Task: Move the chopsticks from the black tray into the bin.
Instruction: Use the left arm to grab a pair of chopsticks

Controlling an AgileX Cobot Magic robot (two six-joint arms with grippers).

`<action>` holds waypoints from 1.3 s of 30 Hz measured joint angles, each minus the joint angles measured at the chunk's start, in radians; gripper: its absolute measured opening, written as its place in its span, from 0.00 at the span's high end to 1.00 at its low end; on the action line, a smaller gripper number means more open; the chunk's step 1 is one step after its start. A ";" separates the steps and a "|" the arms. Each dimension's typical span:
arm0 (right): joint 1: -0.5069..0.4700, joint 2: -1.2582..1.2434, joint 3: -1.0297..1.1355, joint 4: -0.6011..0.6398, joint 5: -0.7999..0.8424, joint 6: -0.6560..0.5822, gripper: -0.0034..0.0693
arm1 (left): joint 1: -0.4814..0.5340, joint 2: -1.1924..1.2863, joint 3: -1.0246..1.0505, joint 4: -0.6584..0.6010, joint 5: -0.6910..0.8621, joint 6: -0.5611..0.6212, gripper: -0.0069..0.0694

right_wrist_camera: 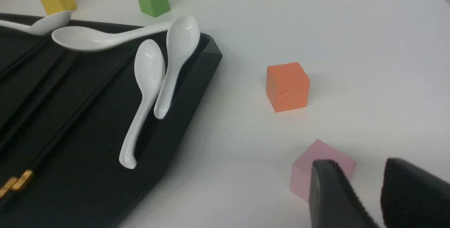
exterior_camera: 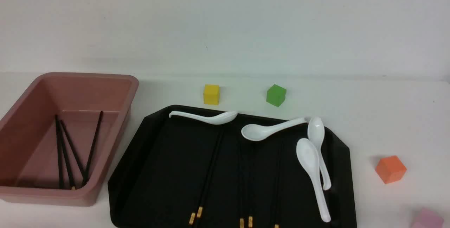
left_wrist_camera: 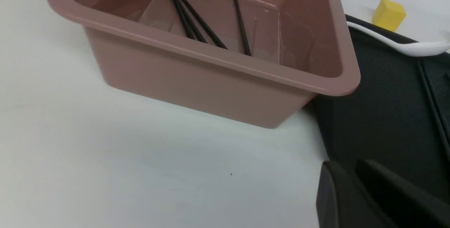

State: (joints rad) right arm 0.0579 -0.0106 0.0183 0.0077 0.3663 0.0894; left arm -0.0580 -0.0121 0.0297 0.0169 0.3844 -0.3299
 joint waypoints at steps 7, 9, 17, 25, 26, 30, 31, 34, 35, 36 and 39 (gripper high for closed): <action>0.000 0.000 0.000 0.000 0.000 0.000 0.62 | 0.000 0.000 0.000 0.000 0.000 0.000 0.81; 0.000 0.000 0.000 0.000 0.000 0.000 0.62 | 0.000 0.000 0.000 0.000 0.000 0.000 0.81; 0.000 0.000 0.000 0.002 0.000 0.000 0.62 | 0.000 0.000 0.000 0.000 0.000 0.000 0.80; 0.000 0.000 0.000 -0.001 0.000 0.000 0.62 | 0.000 0.000 0.000 0.000 0.000 0.000 0.79; 0.000 0.000 0.000 -0.001 0.000 0.000 0.62 | 0.000 0.000 0.000 0.000 0.000 0.000 0.79; 0.000 0.000 0.000 -0.001 0.000 0.000 0.62 | 0.000 0.000 0.000 0.000 0.000 0.000 0.78; 0.000 0.000 0.000 -0.001 0.000 0.000 0.62 | 0.000 0.000 0.000 0.000 0.000 0.000 0.78; 0.000 0.000 0.000 -0.001 0.000 0.000 0.62 | 0.000 0.000 0.000 0.000 0.000 0.000 0.77; 0.000 0.000 0.000 -0.001 0.000 0.000 0.62 | 0.000 0.000 0.000 0.000 0.000 0.000 0.77; 0.000 0.000 0.000 -0.001 0.000 0.000 0.62 | 0.000 0.000 0.000 0.000 0.000 0.000 0.77; 0.000 0.000 0.000 -0.001 0.000 0.000 0.62 | 0.000 0.000 0.000 0.000 0.000 0.000 0.77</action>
State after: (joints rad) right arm 0.0579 -0.0106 0.0183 0.0072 0.3663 0.0894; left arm -0.0580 -0.0121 0.0297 0.0169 0.3844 -0.3299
